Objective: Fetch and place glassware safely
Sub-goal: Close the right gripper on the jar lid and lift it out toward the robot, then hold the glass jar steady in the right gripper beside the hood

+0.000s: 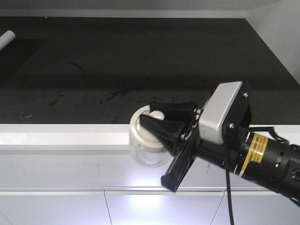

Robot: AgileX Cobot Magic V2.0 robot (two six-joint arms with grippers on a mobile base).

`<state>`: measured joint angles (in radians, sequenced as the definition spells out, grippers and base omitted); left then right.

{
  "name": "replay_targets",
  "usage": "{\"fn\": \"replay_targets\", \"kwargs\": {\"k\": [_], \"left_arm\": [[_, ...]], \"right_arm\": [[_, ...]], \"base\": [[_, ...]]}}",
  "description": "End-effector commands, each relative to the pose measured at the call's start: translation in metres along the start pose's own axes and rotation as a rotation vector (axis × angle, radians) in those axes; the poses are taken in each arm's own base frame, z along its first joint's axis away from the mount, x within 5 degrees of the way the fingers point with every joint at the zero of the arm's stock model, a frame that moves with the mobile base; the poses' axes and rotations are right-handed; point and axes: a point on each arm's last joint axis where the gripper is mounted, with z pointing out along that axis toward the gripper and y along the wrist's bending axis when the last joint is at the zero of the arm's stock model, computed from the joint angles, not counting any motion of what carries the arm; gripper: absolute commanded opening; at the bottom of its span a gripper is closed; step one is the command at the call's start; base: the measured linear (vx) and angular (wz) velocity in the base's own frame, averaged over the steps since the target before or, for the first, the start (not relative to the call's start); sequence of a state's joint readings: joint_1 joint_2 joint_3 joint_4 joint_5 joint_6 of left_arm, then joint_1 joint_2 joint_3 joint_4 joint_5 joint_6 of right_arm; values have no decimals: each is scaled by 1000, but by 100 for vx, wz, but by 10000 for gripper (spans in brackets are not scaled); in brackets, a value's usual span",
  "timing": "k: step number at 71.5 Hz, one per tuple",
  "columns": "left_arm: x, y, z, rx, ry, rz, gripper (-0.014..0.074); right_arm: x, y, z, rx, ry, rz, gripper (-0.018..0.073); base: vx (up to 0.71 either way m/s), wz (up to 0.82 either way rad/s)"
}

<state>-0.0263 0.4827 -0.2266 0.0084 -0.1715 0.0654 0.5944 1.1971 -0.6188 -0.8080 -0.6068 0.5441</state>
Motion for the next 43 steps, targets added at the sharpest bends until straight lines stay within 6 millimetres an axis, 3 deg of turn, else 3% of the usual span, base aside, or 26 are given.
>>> {"fn": "replay_targets", "kwargs": {"k": [1,43], "left_arm": [[-16,1,0,-8,-98,-16,-7],[-16,1,0,-8,-98,-16,-7]], "right_arm": [[-23,9,-1,-41,-119,7,-3],[-24,12,-1,-55,-130,12,-3]], "base": [[0,0],[0,0]]}}
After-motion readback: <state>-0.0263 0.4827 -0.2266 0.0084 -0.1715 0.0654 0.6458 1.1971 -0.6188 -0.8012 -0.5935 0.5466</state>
